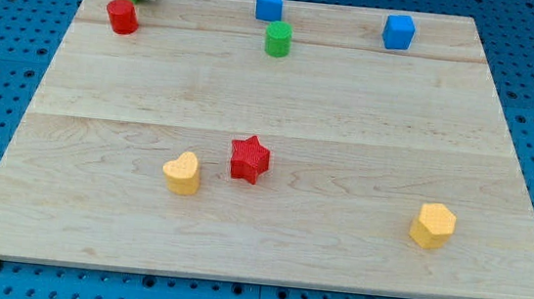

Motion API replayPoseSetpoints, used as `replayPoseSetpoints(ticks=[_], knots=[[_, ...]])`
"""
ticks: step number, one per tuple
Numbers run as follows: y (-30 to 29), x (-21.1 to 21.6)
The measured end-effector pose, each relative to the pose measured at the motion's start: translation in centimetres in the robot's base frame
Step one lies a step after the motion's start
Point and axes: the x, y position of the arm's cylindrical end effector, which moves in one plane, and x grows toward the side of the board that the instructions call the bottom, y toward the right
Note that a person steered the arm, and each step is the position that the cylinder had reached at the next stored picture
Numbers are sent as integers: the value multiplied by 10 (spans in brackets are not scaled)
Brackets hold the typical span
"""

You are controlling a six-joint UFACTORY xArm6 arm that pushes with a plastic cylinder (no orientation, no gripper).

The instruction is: Slide green circle towards the green star

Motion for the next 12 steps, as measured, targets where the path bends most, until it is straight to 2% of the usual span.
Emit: replayPoseSetpoints(ticks=[1,4,5,7,9,12], knots=[[-10,22],[176,41],[201,32],[273,72],[167,32],[220,99]])
